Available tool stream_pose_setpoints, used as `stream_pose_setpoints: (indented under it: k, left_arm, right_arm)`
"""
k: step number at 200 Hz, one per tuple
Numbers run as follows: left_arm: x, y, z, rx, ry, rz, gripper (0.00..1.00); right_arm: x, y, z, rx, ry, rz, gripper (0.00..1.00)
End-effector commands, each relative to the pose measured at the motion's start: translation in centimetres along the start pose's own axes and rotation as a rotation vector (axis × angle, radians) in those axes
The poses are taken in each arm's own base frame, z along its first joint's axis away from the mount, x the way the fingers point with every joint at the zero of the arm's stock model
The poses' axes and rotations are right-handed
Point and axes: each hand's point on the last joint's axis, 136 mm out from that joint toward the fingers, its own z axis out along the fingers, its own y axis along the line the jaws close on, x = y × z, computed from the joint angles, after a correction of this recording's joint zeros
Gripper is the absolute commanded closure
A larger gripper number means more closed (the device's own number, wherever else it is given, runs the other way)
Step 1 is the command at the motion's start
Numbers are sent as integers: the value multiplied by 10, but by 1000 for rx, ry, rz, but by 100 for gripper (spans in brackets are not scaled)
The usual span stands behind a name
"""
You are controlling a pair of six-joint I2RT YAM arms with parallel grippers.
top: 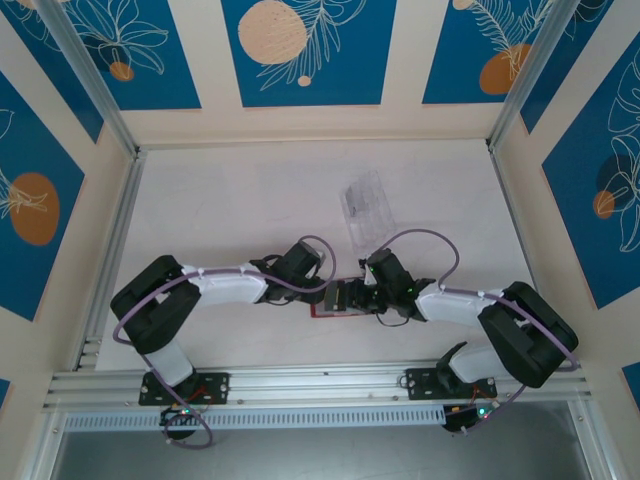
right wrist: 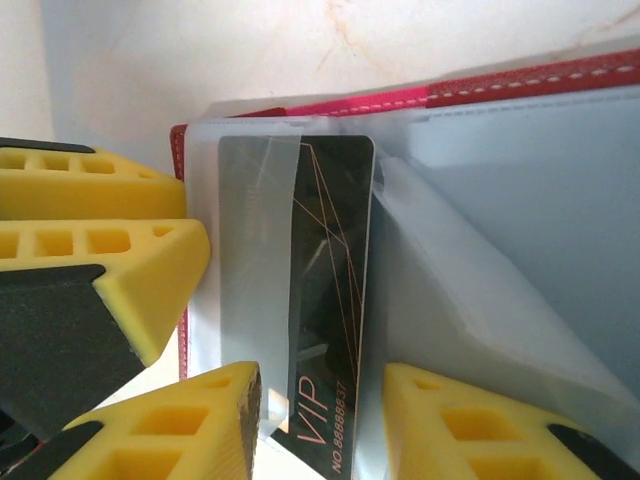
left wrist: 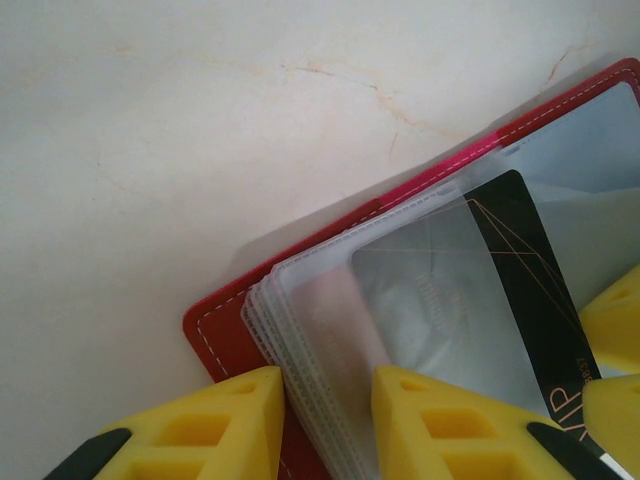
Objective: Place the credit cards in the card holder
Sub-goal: Insert the credit card into the card slot.
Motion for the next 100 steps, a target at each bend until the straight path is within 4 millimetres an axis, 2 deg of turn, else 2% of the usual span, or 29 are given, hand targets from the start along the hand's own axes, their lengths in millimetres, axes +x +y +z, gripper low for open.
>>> stream_pose_setpoints:
  k: [1, 31, 62, 81, 100]
  left_arm:
    - [26, 12, 6, -49, 81, -10, 71]
    - [27, 14, 5, -54, 81, -10, 71]
    - [29, 15, 6, -55, 85, -12, 71]
    - [29, 15, 5, -55, 83, -14, 71]
    - [29, 15, 5, -56, 85, -13, 71]
  right_arm:
    - [37, -54, -7, 222, 136, 54, 61]
    - [28, -48, -13, 225, 114, 42, 67]
    - [20, -48, -22, 263, 86, 27, 81]
    - [17, -54, -30, 324, 75, 27, 89]
    - [13, -49, -36, 309, 43, 17, 91]
